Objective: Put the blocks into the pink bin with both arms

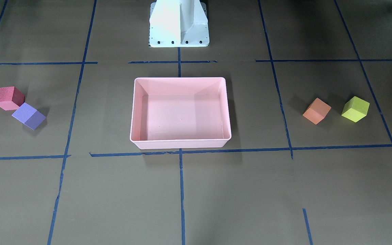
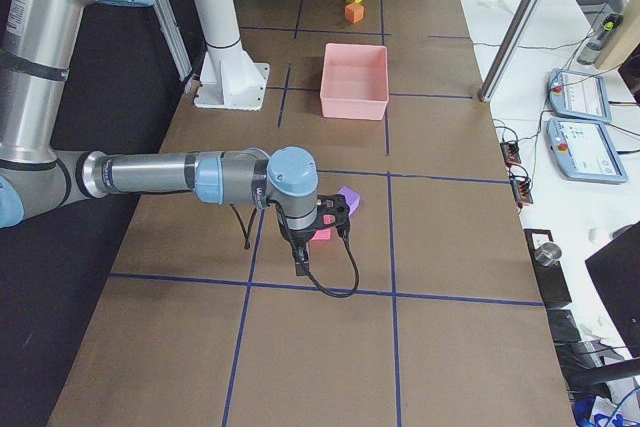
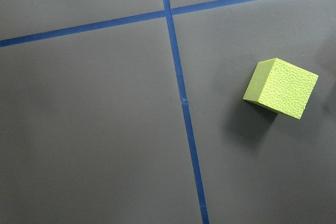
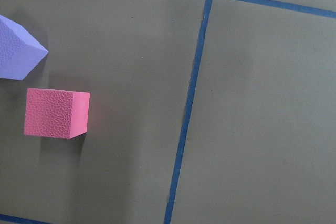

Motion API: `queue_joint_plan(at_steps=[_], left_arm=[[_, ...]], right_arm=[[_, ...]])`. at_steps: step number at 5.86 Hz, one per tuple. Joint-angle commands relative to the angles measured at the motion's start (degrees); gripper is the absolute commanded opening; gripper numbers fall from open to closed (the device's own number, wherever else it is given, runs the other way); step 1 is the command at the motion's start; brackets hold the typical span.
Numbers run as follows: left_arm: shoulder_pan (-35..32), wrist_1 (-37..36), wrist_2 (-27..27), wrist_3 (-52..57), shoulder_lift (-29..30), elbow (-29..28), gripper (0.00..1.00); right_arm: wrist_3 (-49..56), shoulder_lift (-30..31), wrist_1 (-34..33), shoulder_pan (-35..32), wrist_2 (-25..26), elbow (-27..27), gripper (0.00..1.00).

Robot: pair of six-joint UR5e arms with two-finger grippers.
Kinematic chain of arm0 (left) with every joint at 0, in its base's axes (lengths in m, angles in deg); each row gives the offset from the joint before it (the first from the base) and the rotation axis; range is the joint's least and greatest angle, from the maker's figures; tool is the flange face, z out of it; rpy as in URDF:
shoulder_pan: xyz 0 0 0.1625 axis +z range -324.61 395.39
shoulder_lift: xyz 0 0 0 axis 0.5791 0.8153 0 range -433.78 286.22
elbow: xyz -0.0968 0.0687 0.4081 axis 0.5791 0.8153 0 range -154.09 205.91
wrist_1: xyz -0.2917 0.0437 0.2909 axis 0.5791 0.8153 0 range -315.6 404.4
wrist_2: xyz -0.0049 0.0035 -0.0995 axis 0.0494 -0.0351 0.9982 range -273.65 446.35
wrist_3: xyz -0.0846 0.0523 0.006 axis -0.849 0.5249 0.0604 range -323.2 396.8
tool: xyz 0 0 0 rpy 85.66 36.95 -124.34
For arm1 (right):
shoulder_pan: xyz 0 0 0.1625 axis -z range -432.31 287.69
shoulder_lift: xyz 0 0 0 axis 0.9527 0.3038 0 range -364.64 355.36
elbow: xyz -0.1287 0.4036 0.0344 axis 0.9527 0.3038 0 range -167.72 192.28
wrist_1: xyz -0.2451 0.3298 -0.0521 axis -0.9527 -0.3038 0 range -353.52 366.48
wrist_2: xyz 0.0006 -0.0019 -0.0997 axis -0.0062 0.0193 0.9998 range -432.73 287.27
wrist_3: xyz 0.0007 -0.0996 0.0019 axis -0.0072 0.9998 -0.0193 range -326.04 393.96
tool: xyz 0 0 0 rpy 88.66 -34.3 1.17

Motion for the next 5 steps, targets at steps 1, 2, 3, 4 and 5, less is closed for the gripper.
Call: queue_joint_plan(at_steps=[1, 2, 3, 4, 5], left_arm=[[0.08, 0.05, 0.0, 0.0, -0.44, 0.68, 1.0], [0.08, -0.39, 0.0, 0.0, -0.44, 0.78, 1.0], [0.08, -0.48, 0.0, 0.0, -0.53, 0.78, 1.0], [0.08, -0.48, 0.0, 0.0, -0.53, 0.78, 1.0], [0.08, -0.48, 0.0, 0.0, -0.53, 0.78, 1.0]], right_arm=[[0.05, -0.04, 0.04, 0.0, -0.99, -0.62, 1.0], [-0.13, -0.13, 0.13, 0.17, -3.87, -0.8, 1.0], [-3.96, -0.31, 3.61, 1.66, -5.64, -0.71, 1.0], [-16.44, -0.39, 12.52, 6.46, -5.39, -0.63, 1.0], [-28.92, -0.4, 20.88, 13.55, -2.87, -0.02, 1.0]])
